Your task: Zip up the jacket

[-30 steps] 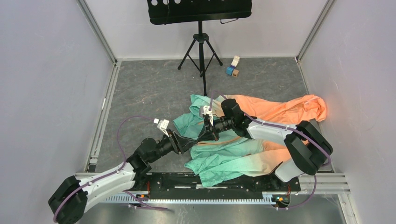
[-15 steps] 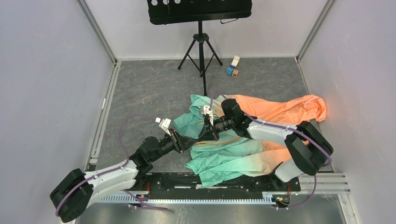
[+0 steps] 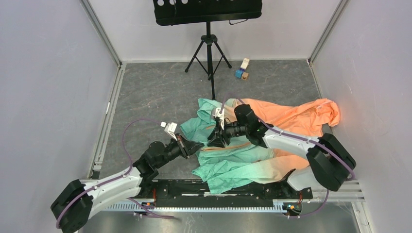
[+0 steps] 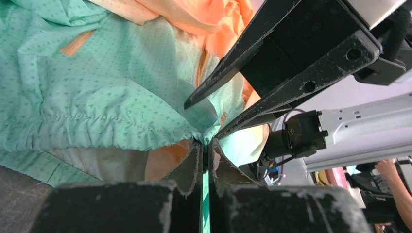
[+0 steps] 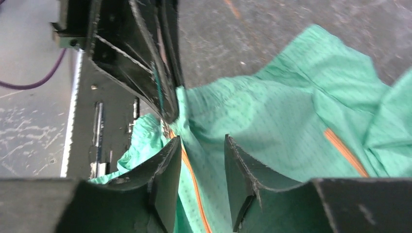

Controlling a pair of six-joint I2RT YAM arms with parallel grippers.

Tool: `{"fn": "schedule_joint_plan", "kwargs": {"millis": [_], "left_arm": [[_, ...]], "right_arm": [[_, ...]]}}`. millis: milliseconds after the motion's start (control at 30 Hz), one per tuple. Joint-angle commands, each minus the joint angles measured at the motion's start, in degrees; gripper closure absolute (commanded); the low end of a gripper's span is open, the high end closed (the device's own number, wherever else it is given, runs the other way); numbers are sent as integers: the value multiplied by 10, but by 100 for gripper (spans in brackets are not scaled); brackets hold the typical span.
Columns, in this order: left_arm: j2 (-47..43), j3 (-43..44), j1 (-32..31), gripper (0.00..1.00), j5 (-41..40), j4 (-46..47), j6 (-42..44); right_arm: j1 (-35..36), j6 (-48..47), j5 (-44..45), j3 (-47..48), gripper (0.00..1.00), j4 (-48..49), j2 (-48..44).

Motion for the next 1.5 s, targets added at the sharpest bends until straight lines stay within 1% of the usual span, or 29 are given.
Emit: {"fn": "schedule_joint_plan", "kwargs": {"millis": [0,67,133,200,233,267,333,367,433,500,600,733,867,933,1067,1133,1300,1467], "left_arm": [[-25,34,-2,98,-36,-62,-7],[-33,33,-2,98,-41,-68,-15],[-38,31,-2,98,-45,-72,-24],[-42,30,-2,98,-53,-83,-35],[-44,30,-2,98,-59,-88,-44],[-46,29,-2,98,-67,-91,-54],[-48,30,-1,98,-69,-106,-77],[-49,36,-1,98,-87,-128,-91],[-51,45,-1,98,-101,-172,-130],[-54,43,-1,98,-109,-196,-188],[-59,25,-1,98,-109,-193,-268],[-71,12,-1,98,-112,-190,-336],[-92,11,-1,98,-116,-205,-351],[-103,12,-1,98,-117,-220,-352],[-123,8,-1,98,-115,-242,-362],[-131,6,-1,98,-113,-250,-366],[-147,6,-1,98,-117,-270,-386],[-146,9,-1,98,-112,-273,-392]], "right_arm": [[0,20,163,-17,44,-56,-55],[1,17,204,-33,38,-78,-84],[6,11,241,-51,37,-87,-121],[28,-2,282,-69,35,-87,-159],[48,-12,308,-83,30,-78,-181],[69,-22,337,-102,27,-62,-204],[121,-50,376,-151,25,-5,-247],[139,-58,391,-169,25,28,-261],[171,-78,403,-201,24,84,-278],[213,-99,455,-227,23,134,-290],[282,-134,548,-245,22,209,-279],[361,-153,706,-231,23,288,-207],[432,-197,851,-201,26,362,-126],[452,-218,893,-195,27,402,-94],[469,-244,921,-189,28,472,-50],[473,-262,914,-186,29,505,-28],[478,-286,866,-164,35,529,20],[478,-294,849,-151,35,544,51]]}}
